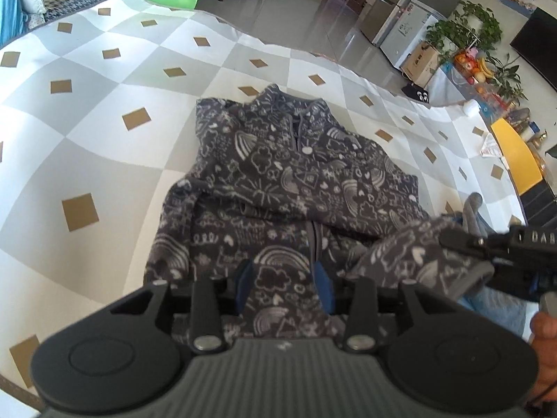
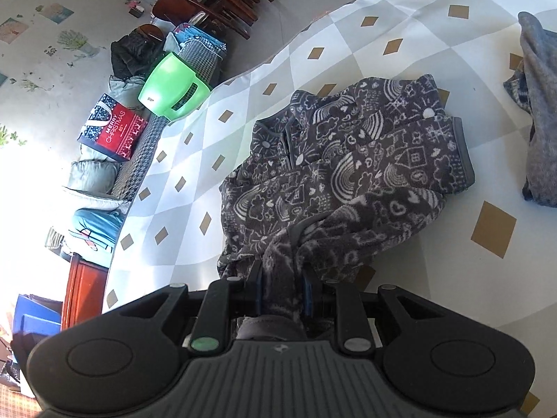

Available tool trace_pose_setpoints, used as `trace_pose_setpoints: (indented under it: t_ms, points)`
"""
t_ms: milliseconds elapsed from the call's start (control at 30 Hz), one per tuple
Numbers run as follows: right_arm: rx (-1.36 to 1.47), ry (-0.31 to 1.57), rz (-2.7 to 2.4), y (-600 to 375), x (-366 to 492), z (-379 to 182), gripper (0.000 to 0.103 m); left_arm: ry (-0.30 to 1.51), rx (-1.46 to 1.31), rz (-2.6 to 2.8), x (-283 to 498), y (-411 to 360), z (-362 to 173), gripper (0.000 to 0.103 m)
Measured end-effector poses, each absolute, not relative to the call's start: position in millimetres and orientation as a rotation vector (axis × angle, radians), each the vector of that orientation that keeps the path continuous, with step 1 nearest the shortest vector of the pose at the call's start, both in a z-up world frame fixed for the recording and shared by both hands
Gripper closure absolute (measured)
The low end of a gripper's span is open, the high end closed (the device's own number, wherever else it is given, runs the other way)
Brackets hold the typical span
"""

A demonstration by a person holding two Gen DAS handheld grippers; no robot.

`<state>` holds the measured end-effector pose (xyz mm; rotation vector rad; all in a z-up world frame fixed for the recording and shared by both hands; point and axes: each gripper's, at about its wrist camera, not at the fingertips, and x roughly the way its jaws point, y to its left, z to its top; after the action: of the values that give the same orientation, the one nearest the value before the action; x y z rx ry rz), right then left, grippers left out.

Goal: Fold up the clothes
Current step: 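Lift the hem with both grippers and fold it toward the collar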

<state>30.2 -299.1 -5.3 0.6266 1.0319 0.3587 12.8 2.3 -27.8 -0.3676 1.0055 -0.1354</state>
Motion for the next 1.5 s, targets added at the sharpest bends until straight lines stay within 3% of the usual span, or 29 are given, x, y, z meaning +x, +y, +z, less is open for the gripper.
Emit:
trace_pose_setpoints:
  t_ms: [233, 333, 1100, 1133, 1200, 1267, 1367, 1500]
  points:
    - [0.71, 1.023, 0.315, -300, 44, -6, 0.082, 0.947, -0.296, -0.15, -30, 3, -18, 0.032]
    - [0.73, 1.025, 0.296, -299, 47, -8, 0.082, 0.917, -0.268, -0.188, -44, 1, -11, 0.026]
    - [0.752, 1.038, 0.272, -303, 43, -11, 0.082, 0.979, 0.204, -0.221, -72, -62, -76, 0.022]
    - [0.757, 1.039, 0.269, -304, 43, -12, 0.082, 0.982, 0.211, -0.215, -70, -64, -81, 0.027]
    - [0.767, 1.04, 0.267, -306, 43, -13, 0.082, 0.983, 0.226, -0.197, -66, -65, -88, 0.048]
    - [0.769, 1.041, 0.262, -307, 42, -13, 0.081, 0.982, 0.23, -0.169, -62, -63, -92, 0.082]
    - [0.747, 1.051, 0.255, -309, 40, -13, 0.081, 0.964, 0.183, -0.12, -57, -51, -86, 0.09]
    - [0.697, 1.072, 0.247, -312, 36, -15, 0.077, 0.89, 0.179, -0.059, -55, -42, -70, 0.092]
